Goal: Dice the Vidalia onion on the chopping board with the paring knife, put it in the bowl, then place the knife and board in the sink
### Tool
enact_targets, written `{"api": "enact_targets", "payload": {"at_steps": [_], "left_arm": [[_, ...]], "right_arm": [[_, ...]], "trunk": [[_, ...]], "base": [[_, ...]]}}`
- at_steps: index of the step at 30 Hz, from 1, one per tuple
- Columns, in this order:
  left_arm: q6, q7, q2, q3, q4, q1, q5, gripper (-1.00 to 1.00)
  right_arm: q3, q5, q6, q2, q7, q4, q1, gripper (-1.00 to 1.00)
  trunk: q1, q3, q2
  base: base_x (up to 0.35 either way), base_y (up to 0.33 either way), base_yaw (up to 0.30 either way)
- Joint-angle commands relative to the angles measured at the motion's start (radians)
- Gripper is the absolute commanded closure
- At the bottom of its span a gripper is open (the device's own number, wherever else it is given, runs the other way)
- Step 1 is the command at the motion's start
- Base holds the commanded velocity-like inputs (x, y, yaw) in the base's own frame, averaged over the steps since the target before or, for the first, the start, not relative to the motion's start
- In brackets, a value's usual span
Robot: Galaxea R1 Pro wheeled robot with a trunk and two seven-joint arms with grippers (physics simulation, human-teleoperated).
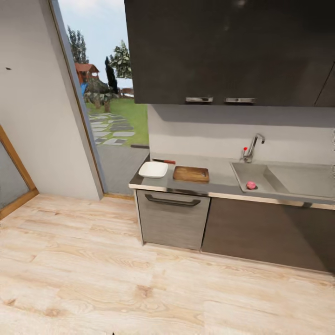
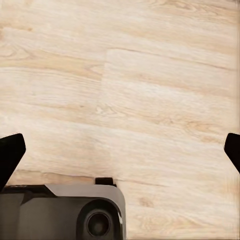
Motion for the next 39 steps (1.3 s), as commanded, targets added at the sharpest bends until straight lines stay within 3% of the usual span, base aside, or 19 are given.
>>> {"api": "enact_targets", "payload": {"at_steps": [1, 12, 27, 39], "left_arm": [[-0.005, 0.003, -0.001, -0.009, 0.004, -0.002, 0.005, -1.0], [-0.003, 0.003, -0.001, -0.009, 0.004, -0.002, 0.005, -1.0], [0.009, 0.003, -0.001, -0.01, 0.004, -0.002, 0.005, -1.0], [0.009, 0.002, -0.001, -0.01, 0.004, -0.002, 0.005, -1.0]], "right_arm": [[-0.003, 0.011, -0.002, 0.0, -0.007, 0.001, -0.001, -1.0], [-0.003, 0.011, -0.002, 0.001, -0.007, 0.001, -0.001, -1.0], [-0.003, 0.011, -0.002, 0.001, -0.007, 0.001, -0.001, -1.0], [-0.002, 0.011, -0.002, 0.001, -0.007, 0.001, -0.001, -1.0]], "trunk": [[0.0, -0.002, -0.002], [0.0, -0.002, -0.002], [0.0, -0.002, -0.002], [0.0, -0.002, -0.002]], "base": [[-0.188, -0.055, 0.0], [0.024, -0.061, 0.0], [0.233, -0.216, 0.0], [0.032, -0.296, 0.0]]}}
